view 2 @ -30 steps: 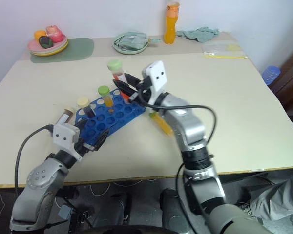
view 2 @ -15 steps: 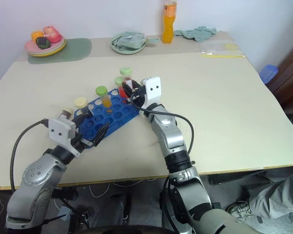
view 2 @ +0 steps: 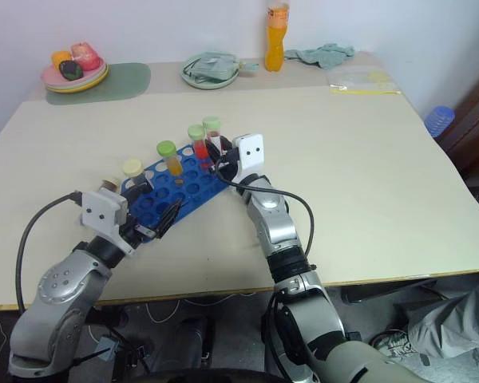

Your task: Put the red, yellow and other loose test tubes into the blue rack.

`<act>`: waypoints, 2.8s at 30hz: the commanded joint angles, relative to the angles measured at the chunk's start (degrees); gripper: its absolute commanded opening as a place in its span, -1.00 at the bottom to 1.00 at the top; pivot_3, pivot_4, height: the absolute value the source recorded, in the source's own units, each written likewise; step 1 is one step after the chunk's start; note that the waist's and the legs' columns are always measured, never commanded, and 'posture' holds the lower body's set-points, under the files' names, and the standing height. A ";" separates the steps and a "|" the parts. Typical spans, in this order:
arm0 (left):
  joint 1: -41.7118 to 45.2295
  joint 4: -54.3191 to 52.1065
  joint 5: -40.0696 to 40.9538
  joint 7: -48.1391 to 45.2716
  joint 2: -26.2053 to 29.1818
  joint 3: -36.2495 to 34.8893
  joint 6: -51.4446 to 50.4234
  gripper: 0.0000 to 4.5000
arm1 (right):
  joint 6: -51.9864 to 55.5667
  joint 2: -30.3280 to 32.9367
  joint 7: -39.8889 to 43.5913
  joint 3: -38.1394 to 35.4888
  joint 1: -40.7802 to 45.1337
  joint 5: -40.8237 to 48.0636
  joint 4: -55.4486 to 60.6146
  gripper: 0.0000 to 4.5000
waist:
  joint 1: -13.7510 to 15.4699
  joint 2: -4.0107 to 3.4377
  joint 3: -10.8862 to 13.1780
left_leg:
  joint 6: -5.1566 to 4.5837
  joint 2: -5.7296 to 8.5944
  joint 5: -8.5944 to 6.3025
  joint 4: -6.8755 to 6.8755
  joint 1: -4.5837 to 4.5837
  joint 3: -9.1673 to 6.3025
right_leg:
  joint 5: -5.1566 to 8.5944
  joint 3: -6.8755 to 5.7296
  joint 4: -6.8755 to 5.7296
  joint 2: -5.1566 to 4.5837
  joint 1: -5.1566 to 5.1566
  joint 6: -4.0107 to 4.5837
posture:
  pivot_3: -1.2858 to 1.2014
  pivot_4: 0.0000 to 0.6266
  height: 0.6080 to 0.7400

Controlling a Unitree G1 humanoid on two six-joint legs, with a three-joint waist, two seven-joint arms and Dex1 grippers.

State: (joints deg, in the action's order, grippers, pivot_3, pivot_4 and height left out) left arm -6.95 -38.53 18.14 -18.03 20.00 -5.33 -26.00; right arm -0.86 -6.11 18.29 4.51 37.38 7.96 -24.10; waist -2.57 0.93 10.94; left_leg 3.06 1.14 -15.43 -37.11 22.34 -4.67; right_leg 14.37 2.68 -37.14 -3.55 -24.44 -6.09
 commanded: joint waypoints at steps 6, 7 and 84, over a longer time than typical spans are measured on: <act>-0.59 -0.65 0.16 -1.05 0.01 -0.21 1.77 1.00 | -11.61 -0.77 1.27 2.21 -0.37 -3.06 -4.30 -0.67 | -0.06 0.00 0.00 | 0.00 0.00 0.00 0.01 -0.01 0.00 | 0.00 0.00 0.00 0.01 0.00 0.00 | 0.03 -0.52 1.00; -0.87 -0.53 0.06 -1.20 -0.01 -0.17 2.08 1.00 | -12.75 -0.86 1.27 2.13 -0.48 -3.22 -5.02 -0.67 | -0.07 0.00 0.00 | 0.00 0.00 0.00 0.01 -0.01 0.00 | 0.00 0.00 0.00 0.01 0.00 0.00 | 0.03 -0.52 1.00; -12.69 10.12 1.77 -9.32 1.96 -7.10 16.86 1.00 | 19.86 12.20 16.30 13.45 -0.75 7.28 29.20 -0.67 | 0.26 0.09 -0.04 | -0.07 0.00 -0.04 -0.04 0.04 0.00 | 0.05 -0.04 0.19 -0.06 0.09 -0.04 | 0.03 -0.52 1.00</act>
State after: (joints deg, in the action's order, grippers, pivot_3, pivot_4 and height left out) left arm -20.01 -25.05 19.37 -27.64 21.39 -12.14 -8.87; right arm 22.53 7.24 34.79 17.92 35.37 15.84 4.81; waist -2.31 1.02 10.90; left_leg 2.99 1.15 -15.48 -37.13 22.39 -4.67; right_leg 14.41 2.64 -36.95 -3.63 -24.36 -6.13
